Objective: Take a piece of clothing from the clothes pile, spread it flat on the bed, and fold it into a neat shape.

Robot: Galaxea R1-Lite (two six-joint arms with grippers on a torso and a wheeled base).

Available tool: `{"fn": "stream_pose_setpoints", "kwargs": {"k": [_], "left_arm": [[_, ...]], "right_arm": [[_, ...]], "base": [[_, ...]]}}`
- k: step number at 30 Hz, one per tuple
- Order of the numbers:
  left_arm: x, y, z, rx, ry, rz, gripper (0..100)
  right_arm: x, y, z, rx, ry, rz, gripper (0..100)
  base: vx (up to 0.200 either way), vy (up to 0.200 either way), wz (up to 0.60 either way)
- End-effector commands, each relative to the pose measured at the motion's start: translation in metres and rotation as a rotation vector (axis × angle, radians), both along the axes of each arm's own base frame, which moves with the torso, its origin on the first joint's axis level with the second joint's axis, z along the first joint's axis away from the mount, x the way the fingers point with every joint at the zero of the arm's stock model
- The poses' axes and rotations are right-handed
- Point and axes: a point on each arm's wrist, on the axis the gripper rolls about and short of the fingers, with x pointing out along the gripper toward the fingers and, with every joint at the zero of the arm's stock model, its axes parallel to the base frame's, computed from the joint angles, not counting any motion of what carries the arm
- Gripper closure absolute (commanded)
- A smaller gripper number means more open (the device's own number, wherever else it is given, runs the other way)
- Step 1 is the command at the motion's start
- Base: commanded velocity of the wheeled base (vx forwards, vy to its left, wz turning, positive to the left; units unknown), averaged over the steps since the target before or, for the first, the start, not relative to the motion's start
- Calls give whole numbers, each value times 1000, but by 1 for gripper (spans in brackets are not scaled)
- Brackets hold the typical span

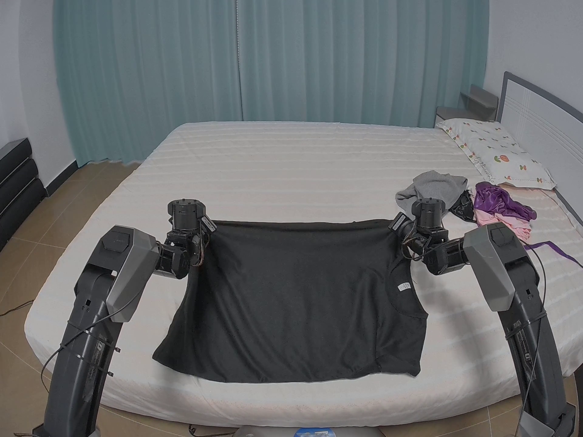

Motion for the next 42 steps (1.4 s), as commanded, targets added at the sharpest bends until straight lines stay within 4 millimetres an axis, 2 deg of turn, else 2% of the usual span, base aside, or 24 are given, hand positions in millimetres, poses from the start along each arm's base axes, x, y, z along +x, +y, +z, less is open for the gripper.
{"fn": "stream_pose_setpoints", "kwargs": {"k": [1,7,8,12,18,19,21,23,26,30,31,32,33,35,36,42], "left_arm": [[0,-3,-17,3,26,-6,0],[-1,-1,-18,4,33,0,0],[-1,-1,-16,4,32,2,0],[-3,0,-16,9,33,34,0],[-19,10,6,6,69,63,0],[-31,13,16,-19,88,71,0],[-43,15,29,-56,100,72,0],[-64,18,45,-108,127,39,0],[-97,26,60,-149,180,6,0],[-145,31,71,-173,241,-42,0],[-157,31,73,-178,254,-57,0],[-157,31,73,-178,254,-57,0],[-179,31,71,-182,272,-79,0],[-192,30,69,-184,279,-92,0],[-205,29,66,-186,287,-107,0],[-244,24,45,-180,355,-134,0]], "right_arm": [[-3,2,-16,-7,36,5,100],[-13,4,-20,-17,82,25,100],[-15,3,-18,-26,85,32,0],[-15,3,-13,-24,69,30,0],[-23,-14,18,-5,55,-3,0],[-34,-20,33,28,57,-16,0],[-46,-25,46,67,65,-9,0],[-69,-33,59,92,98,16,0],[-107,-36,70,106,143,46,0],[-160,-35,71,113,187,80,0],[-172,-35,70,112,196,82,0],[-172,-35,70,112,196,82,0],[-192,-33,69,109,208,95,0],[-205,-30,68,104,223,104,0],[-218,-28,66,104,233,117,0],[-248,-27,59,101,257,133,0]], "base": [[0,0,0],[0,0,0],[0,0,0],[0,0,0],[0,0,0],[0,0,0],[0,0,0],[0,0,0],[0,0,0],[0,0,0],[0,0,0],[0,0,0],[0,0,0],[0,0,0],[0,0,0],[0,0,0]]}}
